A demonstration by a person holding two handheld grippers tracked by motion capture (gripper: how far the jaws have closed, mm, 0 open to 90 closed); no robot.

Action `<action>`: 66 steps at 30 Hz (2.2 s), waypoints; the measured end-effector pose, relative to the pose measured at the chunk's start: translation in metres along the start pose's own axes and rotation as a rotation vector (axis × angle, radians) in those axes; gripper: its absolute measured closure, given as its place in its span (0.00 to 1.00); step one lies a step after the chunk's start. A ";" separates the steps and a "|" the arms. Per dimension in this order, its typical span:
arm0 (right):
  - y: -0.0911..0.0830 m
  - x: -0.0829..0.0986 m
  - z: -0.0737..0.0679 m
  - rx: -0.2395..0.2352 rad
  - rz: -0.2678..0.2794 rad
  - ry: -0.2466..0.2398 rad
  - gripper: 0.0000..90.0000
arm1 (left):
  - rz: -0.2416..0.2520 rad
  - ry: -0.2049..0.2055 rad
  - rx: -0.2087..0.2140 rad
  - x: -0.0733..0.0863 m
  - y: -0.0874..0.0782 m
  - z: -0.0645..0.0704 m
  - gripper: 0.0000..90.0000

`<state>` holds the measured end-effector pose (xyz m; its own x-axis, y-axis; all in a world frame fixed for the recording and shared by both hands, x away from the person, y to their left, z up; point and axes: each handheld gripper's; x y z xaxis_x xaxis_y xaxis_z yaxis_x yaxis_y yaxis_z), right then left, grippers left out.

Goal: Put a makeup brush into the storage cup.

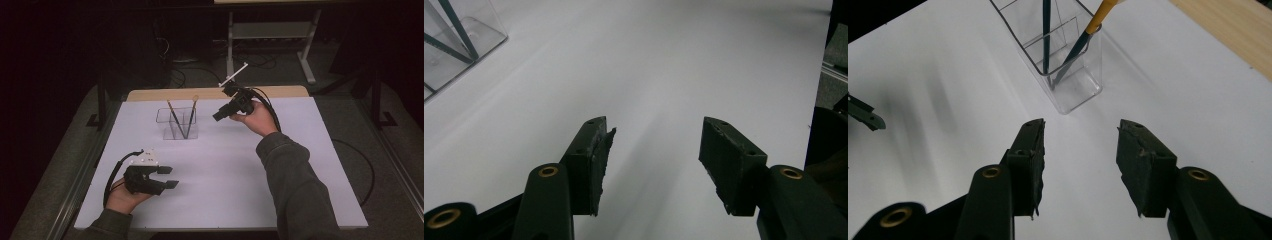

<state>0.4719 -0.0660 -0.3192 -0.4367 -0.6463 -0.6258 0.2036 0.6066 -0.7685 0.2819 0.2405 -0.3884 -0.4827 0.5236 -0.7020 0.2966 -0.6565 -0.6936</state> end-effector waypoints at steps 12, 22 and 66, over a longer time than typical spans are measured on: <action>-0.016 0.023 -0.003 0.000 0.036 0.014 0.57 | -0.012 0.000 -0.002 0.000 0.000 -0.001 0.46; -0.024 0.036 -0.007 0.009 0.055 0.002 0.54 | 0.008 -0.015 -0.007 0.001 0.000 0.000 0.44; -0.053 0.093 -0.029 0.028 0.111 0.049 0.39 | 0.006 -0.023 -0.004 0.000 0.000 -0.002 0.38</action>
<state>0.3952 -0.1452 -0.3332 -0.4522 -0.5522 -0.7004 0.2768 0.6596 -0.6987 0.2832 0.2418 -0.3889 -0.4998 0.5071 -0.7022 0.3026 -0.6574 -0.6901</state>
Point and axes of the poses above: each handheld gripper's, and its own axes: y roughly forward along the jaws, x roughly out of its underside, z roughly to its right, and after that the axes turned 6 degrees about -y, right-handed
